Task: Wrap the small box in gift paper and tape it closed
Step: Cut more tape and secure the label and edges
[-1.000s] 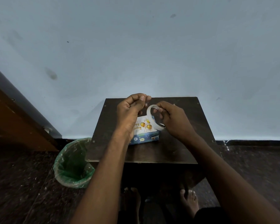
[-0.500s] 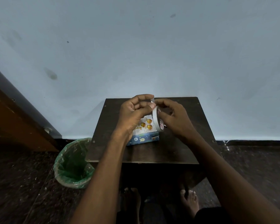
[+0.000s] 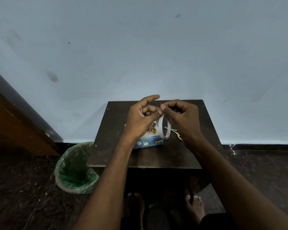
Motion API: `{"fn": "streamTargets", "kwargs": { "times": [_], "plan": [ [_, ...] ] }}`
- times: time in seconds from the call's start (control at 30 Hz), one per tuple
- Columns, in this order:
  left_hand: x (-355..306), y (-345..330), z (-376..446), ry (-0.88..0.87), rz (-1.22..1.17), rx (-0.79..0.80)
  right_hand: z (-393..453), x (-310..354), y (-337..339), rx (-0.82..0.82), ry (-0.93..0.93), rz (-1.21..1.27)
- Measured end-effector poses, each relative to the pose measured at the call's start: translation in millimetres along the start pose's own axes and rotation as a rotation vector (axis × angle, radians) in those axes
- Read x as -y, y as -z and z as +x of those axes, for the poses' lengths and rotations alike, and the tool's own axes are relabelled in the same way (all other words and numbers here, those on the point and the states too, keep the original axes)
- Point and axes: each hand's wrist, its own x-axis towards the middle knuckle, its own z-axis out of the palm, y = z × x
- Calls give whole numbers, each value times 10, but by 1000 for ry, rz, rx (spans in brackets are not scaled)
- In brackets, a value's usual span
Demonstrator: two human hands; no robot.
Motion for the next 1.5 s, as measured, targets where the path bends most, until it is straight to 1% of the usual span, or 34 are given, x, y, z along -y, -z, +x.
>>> {"fn": "streamTargets", "kwargs": {
  "times": [0.13, 0.27, 0.33, 0.43, 0.53, 0.63, 0.73, 0.83, 0.9, 0.97, 1.07, 1.17, 1.2, 1.27, 1.33, 1.47, 1.5],
  "plan": [
    [-15, -3, -26, 36, -49, -26, -1, 2, -4, -13, 11, -23],
    [-3, -19, -25, 20, -18, -54, 9, -16, 9, -35, 16, -58],
    [-12, -36, -31, 32, -23, -59, 14, -16, 13, -40, 58, -128],
    [-37, -46, -45, 98, -74, -52, 16, -3, 26, -44, 136, -224],
    [-54, -36, -48, 149, -88, -56, 5, 7, 30, -51, 176, -279],
    [-53, -25, -46, 159, -89, -61, -12, 6, 8, -59, 200, -307],
    [-48, -10, -47, 147, -73, -56, -11, 4, -5, -67, 169, -292],
    [-25, 1, -46, 139, -45, -37, 11, 1, 29, -70, 50, -223],
    [-19, 8, -36, 138, -65, -30, 25, -2, 57, -54, -19, -149],
    [-42, -7, -37, 134, -99, -37, 37, -1, 80, -4, -65, -105],
    [-63, -45, -41, 153, -152, -96, 24, 19, 95, 136, -45, -118],
    [-67, -57, -14, 193, -223, -158, 38, 61, 147, 192, -78, -47],
    [-62, -49, 1, 202, -232, -170, 45, 65, 162, 207, -64, -55],
    [-61, -30, 17, 220, -214, -179, 49, 43, 175, 222, -8, -161],
    [-64, -25, 15, 233, -201, -169, 40, 27, 157, 199, 36, -238],
    [-85, -8, 7, 260, -303, -158, 32, 20, 108, 163, 89, -320],
    [-85, -1, 11, 265, -298, -166, 29, 12, 107, 155, 98, -347]
  ]
}}
